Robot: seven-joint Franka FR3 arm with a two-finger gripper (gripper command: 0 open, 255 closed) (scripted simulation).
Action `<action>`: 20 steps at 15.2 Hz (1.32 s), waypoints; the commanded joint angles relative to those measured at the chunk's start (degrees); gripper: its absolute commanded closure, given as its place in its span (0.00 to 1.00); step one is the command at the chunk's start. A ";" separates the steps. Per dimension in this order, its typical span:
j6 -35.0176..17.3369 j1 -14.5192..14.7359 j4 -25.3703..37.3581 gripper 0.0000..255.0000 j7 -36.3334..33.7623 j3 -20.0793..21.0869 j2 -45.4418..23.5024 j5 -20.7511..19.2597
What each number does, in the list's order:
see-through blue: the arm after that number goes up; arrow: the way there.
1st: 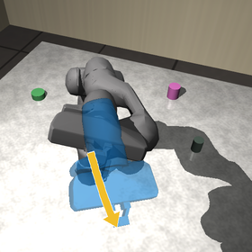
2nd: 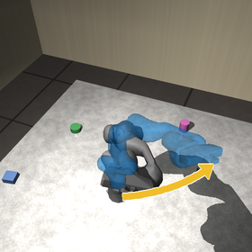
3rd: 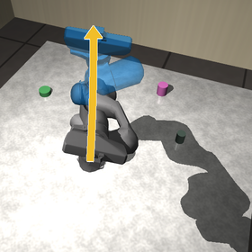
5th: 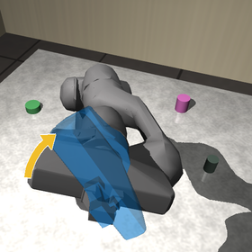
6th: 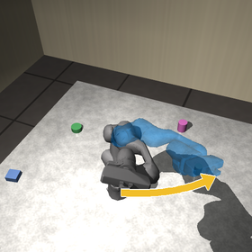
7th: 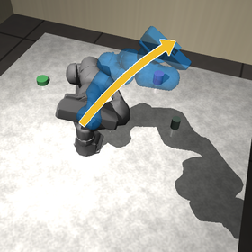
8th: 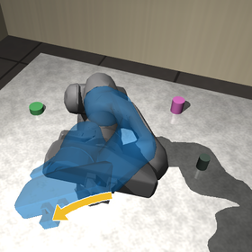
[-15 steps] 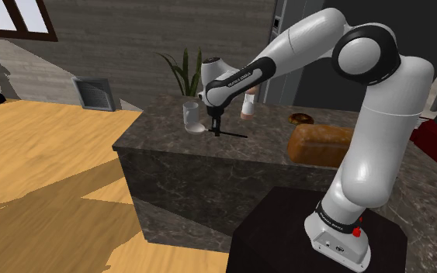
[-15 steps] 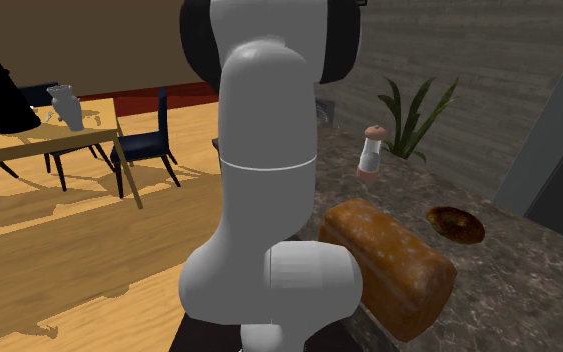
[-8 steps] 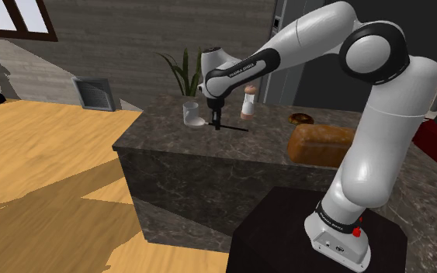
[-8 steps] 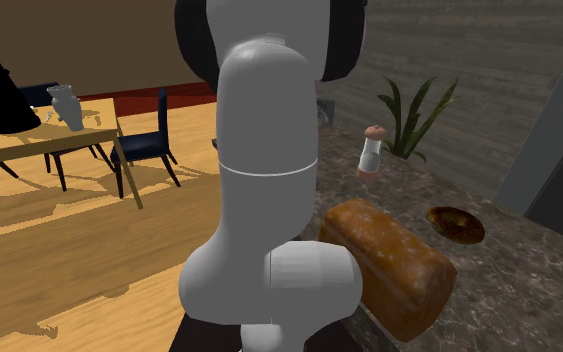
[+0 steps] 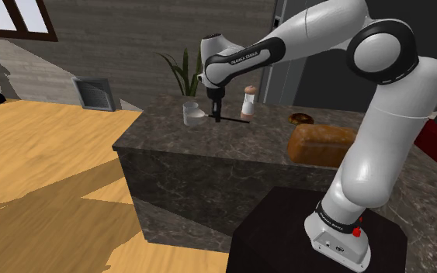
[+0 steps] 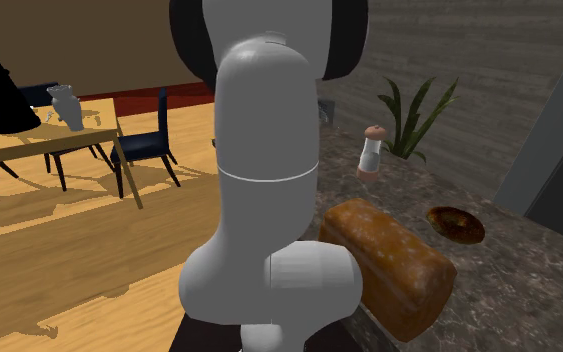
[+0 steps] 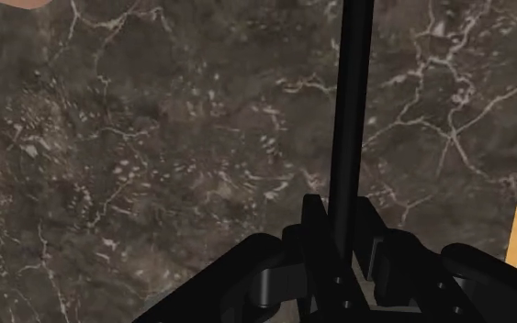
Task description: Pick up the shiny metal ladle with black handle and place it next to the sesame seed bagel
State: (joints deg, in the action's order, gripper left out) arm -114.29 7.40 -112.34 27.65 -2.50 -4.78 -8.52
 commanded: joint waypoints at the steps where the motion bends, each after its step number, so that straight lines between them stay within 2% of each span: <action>1: 1.36 -0.02 0.90 1.00 0.24 -0.01 0.45 0.07; 2: 2.03 -0.01 1.38 1.00 0.32 0.00 0.65 0.11; 11: -0.56 -6.28 -1.84 1.00 11.92 -5.77 2.95 -0.38; 20: -2.23 -12.68 0.25 1.00 24.30 -11.61 0.90 0.26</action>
State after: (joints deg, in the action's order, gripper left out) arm -116.63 -4.64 -112.05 50.66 -13.54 -4.02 -8.26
